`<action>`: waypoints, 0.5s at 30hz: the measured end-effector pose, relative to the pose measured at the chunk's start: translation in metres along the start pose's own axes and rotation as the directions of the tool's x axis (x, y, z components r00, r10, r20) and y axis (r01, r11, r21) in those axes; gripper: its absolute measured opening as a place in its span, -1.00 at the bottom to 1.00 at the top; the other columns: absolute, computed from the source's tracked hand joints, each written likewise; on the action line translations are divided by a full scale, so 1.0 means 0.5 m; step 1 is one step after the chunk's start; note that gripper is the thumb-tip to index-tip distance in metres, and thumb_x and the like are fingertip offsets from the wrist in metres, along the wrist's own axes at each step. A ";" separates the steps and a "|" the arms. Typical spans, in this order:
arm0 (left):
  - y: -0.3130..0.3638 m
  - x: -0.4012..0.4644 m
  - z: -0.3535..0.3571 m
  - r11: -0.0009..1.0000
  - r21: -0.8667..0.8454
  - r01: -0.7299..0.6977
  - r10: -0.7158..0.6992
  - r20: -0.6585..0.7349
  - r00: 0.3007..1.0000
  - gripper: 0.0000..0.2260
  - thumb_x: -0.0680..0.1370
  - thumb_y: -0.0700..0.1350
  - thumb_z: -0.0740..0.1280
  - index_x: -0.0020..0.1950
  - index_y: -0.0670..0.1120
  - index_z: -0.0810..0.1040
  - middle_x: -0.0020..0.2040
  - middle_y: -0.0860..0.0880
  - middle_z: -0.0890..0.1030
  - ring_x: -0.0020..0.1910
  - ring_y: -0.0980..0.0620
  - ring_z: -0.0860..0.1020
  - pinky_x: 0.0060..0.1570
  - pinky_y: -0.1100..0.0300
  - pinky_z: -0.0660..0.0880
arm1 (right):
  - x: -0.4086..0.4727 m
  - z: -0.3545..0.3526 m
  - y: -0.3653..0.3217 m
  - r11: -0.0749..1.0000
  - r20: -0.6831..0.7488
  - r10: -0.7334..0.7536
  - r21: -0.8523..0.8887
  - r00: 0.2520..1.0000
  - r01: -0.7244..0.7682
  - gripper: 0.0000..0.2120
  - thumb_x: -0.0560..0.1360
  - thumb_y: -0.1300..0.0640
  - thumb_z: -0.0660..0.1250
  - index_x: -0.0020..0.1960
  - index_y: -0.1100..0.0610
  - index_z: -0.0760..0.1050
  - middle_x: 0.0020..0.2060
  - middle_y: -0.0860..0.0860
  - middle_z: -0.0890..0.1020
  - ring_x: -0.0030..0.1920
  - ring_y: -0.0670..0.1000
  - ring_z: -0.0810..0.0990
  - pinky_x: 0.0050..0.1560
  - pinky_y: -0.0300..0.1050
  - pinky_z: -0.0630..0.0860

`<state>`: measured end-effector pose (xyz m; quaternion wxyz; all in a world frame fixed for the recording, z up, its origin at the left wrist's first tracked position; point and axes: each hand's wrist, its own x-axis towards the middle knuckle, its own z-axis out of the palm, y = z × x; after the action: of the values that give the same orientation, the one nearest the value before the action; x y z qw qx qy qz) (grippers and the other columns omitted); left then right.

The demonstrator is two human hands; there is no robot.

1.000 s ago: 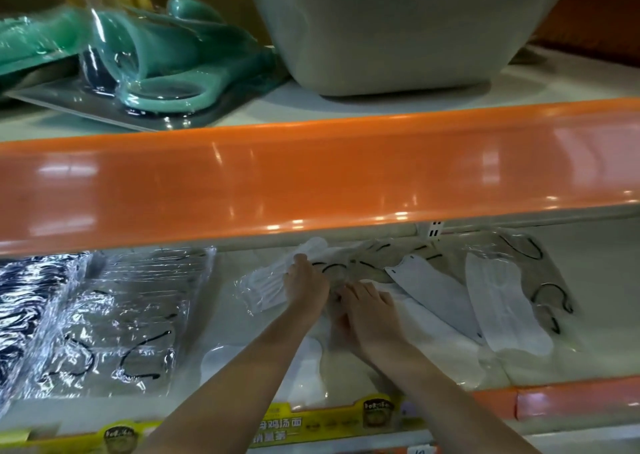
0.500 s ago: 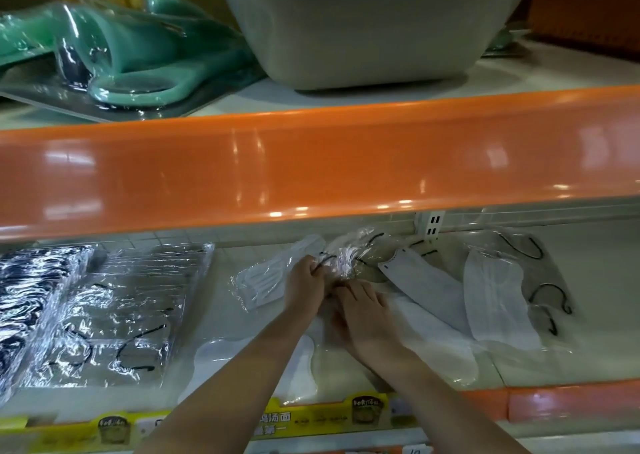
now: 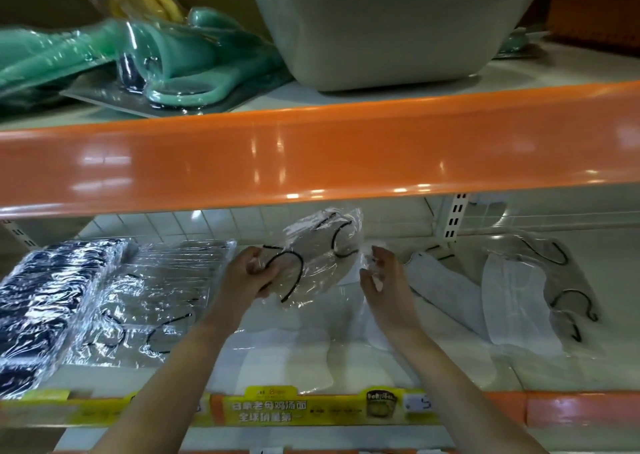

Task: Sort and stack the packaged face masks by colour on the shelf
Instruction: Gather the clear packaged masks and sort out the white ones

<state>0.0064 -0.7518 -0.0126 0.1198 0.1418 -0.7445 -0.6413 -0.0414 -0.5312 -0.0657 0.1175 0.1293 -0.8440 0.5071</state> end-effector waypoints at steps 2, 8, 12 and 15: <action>0.006 -0.012 -0.018 1.000 -0.012 0.009 -0.009 0.020 1.000 -0.76 0.50 -0.37 0.36 -0.15 -0.03 0.44 -0.36 0.02 0.46 -0.48 0.25 0.50 -0.46 0.36 0.43 | 0.002 0.001 -0.006 0.998 0.014 -0.058 -0.014 0.998 0.059 -0.54 0.54 0.17 0.35 0.39 0.18 0.32 0.23 0.07 0.42 0.23 0.04 0.43 0.21 -0.13 0.37; -0.006 -0.030 -0.039 0.995 0.071 0.076 -0.083 0.099 0.992 -0.84 0.46 -0.36 0.41 -0.09 -0.20 0.46 -0.33 -0.01 0.53 -0.43 0.18 0.50 -0.49 0.36 0.37 | -0.015 0.024 -0.027 0.858 -0.002 -0.407 -0.343 0.913 0.382 -0.56 0.47 -0.09 0.21 0.24 0.15 0.37 0.16 0.14 0.53 0.16 0.09 0.39 0.15 -0.08 0.41; -0.043 -0.031 -0.022 0.979 0.144 0.147 -0.155 0.049 0.987 -0.82 0.45 -0.33 0.43 -0.12 -0.19 0.44 -0.26 -0.07 0.49 -0.30 0.05 0.49 -0.45 0.36 0.46 | -0.055 0.045 -0.020 0.775 0.208 -0.436 -0.408 0.875 0.483 -0.66 0.46 -0.06 0.17 0.07 0.11 0.53 0.03 0.04 0.58 0.03 0.07 0.50 -0.07 -0.02 0.57; -0.064 -0.036 -0.009 0.976 0.155 0.151 -0.155 0.017 0.988 -0.84 0.53 -0.19 0.37 0.05 -0.21 0.47 -0.14 -0.11 0.53 -0.19 -0.02 0.50 -0.38 0.30 0.43 | -0.086 0.056 -0.010 0.782 0.385 -0.310 -0.416 0.869 0.464 -0.60 0.48 -0.12 0.08 0.09 0.06 0.55 0.05 -0.03 0.56 0.04 0.04 0.55 -0.06 -0.05 0.53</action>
<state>0.0266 -0.7538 -0.0437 0.0481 0.1982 -0.7802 -0.5913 -0.0014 -0.5541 -0.0883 0.1221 0.3413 -0.9075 0.2125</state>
